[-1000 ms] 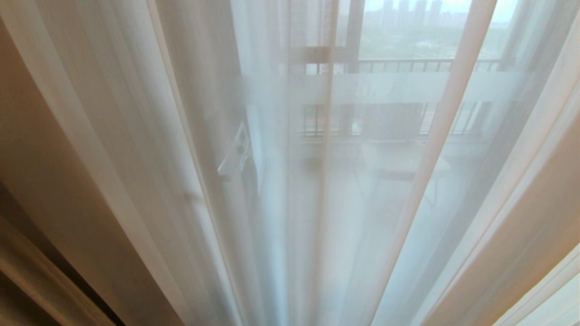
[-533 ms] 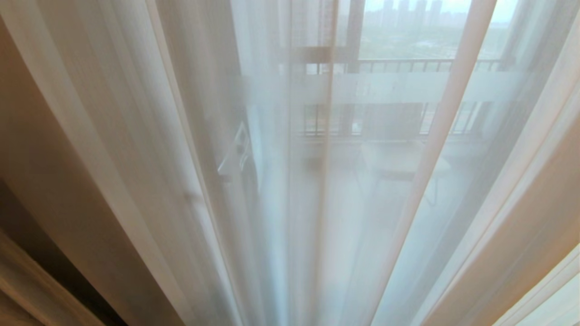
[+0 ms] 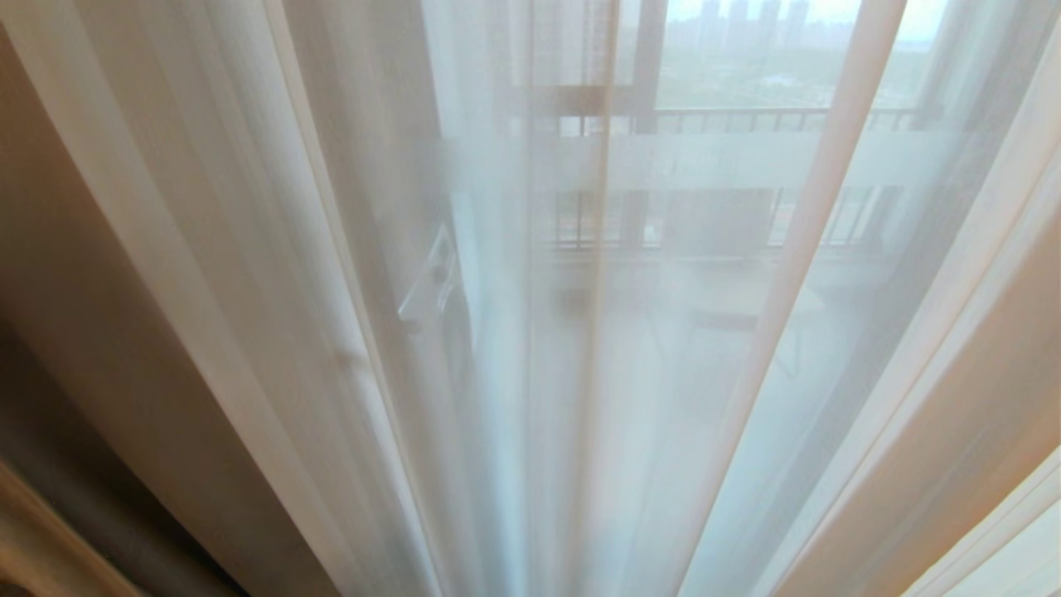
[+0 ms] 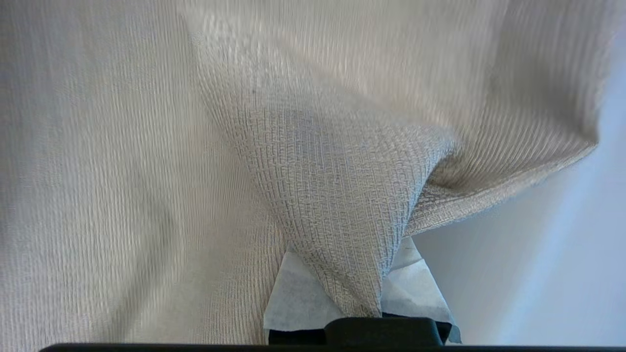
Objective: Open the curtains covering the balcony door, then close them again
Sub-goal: Close the outer curtains on both sides
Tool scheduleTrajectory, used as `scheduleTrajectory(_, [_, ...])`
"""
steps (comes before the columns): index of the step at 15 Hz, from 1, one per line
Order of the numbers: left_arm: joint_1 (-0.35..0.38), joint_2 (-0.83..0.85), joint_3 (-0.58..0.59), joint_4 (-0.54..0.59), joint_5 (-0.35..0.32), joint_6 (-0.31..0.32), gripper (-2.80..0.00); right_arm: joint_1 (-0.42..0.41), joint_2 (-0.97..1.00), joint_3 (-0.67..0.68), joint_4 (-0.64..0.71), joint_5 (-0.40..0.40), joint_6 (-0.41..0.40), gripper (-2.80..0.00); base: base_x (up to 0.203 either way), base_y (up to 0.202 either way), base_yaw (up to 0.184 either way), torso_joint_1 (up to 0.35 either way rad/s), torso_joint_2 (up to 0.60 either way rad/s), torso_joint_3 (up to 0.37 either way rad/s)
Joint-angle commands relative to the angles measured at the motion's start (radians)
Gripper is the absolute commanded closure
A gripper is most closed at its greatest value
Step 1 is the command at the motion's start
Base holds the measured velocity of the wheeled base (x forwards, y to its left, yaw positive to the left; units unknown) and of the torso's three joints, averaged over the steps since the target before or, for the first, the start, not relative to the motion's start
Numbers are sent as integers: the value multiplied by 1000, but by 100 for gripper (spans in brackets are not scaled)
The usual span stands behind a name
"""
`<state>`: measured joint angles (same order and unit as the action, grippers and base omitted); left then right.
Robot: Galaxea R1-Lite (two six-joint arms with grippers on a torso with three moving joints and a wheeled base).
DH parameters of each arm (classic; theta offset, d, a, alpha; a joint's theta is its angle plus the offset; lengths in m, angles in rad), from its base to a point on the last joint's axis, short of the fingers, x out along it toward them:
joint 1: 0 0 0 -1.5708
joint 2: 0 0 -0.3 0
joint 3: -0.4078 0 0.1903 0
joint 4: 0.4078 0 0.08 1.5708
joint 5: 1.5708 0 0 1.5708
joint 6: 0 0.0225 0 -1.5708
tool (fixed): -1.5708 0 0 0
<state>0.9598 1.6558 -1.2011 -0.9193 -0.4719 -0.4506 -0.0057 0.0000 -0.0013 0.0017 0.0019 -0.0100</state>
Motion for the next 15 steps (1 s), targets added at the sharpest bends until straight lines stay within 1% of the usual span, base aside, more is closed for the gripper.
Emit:
scheduleTrajectory(1, [-19,-74,23,-6,-3,-3,0,0,2,0,0,1,-1,0,0,0,0,0,0,0])
scheduleTrajectory(3, [-54,-105,24,-4,-4,-3,0,0,2,0,0,0,0,0,0,0,0,0,0,0])
scheduleTrajectory(6, [-128,-145,36,3,-4,-3,0,0,2,0,0,1,1,0,0,0,0,0,0,0])
scheduleTrajectory(10, [-256,-196,86,3,-4,-2,0,0,2,0,0,1,-1,0,0,0,0,0,0,0])
scheduleTrajectory(15, [-411,-221,96,5,-4,0,0,0,2,1,0,1,0,0,0,0,0,0,0,0])
